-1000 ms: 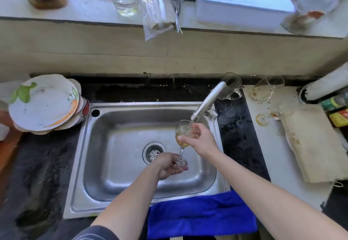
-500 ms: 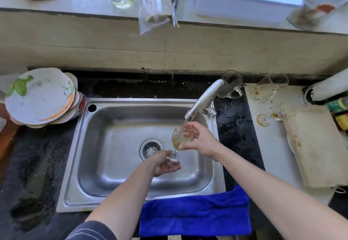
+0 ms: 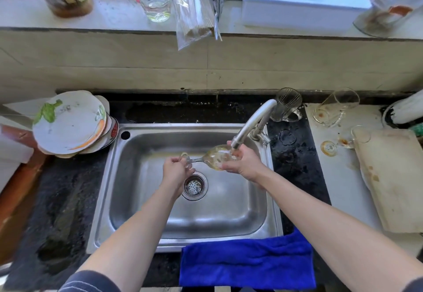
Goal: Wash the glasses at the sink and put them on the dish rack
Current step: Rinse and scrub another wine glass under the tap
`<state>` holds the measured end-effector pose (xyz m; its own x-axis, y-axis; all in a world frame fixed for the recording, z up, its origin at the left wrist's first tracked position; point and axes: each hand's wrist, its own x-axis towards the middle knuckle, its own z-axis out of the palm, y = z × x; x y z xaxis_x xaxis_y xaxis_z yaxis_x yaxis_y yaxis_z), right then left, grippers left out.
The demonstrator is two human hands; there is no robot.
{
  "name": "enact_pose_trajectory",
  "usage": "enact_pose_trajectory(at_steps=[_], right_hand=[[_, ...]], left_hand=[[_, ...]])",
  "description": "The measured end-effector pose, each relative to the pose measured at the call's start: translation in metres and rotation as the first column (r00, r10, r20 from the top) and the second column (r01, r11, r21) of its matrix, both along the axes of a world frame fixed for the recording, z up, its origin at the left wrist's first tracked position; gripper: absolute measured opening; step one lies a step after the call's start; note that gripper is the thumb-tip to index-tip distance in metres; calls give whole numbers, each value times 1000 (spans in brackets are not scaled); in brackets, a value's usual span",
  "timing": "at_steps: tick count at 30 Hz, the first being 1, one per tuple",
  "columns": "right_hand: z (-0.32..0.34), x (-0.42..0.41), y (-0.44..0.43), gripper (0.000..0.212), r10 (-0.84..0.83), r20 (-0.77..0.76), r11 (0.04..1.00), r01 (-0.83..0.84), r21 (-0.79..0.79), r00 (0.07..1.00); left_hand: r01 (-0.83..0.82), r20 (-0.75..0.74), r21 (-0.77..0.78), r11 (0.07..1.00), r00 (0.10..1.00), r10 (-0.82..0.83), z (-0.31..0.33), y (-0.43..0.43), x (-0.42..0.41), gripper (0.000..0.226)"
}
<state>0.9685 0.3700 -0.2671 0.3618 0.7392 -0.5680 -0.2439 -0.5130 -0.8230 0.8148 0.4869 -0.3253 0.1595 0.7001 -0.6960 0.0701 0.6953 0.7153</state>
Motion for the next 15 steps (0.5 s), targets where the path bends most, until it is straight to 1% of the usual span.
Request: enact_pose_trajectory(at_steps=[3,5,7,10,13,15], right_hand=[[1,-8,9,71,-21,-35,999,22,32,999],[3,-10,11,73,-23,-4,998,23,62,1000],[9,-7,10,75,-31,35,995,27,95,999],[19,4,5,76,-15,76,992,6,125,997],[25,15,-3,75,61,234,993,-82,82,970],[29,16,-8,67,60,335,995,-83,55,940]], left_hand=[[-5,3,43,999,1000,5,10,11,-13,20],[15,3,33,999,1000,-16,13,12,-19,18],[53,22,-12,999,998,-53,12,8,-19,17],[146,89,-130,981,987,-135,10,-3,-8,21],[251,132,-209,945,965,-227,8,-16,12,22],[324,144,-243,914,944,-296,5,-26,23,24]])
